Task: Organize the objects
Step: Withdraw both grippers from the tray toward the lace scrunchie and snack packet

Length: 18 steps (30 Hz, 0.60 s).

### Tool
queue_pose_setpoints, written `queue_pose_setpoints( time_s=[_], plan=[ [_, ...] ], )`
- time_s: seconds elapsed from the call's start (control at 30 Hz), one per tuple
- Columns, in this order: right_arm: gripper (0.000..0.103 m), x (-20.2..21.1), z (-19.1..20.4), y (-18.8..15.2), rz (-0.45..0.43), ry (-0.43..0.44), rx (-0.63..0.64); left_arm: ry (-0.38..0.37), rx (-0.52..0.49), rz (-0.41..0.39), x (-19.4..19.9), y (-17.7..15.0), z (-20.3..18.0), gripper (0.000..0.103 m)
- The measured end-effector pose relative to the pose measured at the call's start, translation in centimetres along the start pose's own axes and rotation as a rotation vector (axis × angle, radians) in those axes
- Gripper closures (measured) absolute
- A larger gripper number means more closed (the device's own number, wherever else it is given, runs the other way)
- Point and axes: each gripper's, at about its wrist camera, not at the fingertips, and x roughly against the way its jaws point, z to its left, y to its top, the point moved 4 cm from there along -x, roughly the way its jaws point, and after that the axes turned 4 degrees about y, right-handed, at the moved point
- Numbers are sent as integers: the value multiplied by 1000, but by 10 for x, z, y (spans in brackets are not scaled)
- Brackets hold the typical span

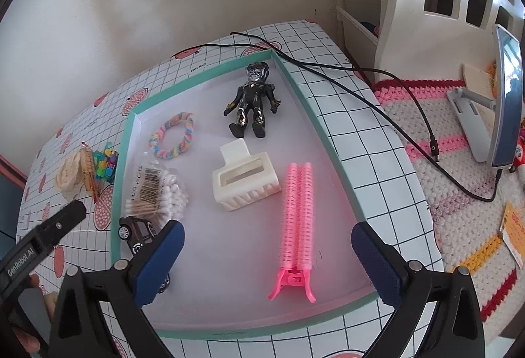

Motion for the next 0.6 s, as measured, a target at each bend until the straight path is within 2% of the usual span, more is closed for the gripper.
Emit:
queue_pose_setpoints(
  time_s=[0.2,0.33,0.47,0.6],
  plan=[
    [0,3,9,4,-16,32,12,-9,63,-13,0,12,21,0],
    [0,15,19,16,-57,52,-2,-53,115,-26,5,25,36,0],
    [0,35,42,34,-120,89,11,-66,159,-78,18,42,57,0],
    [0,44,73,50,-147,125,39,-48,195,-128,28,60,81,0]
  ],
)
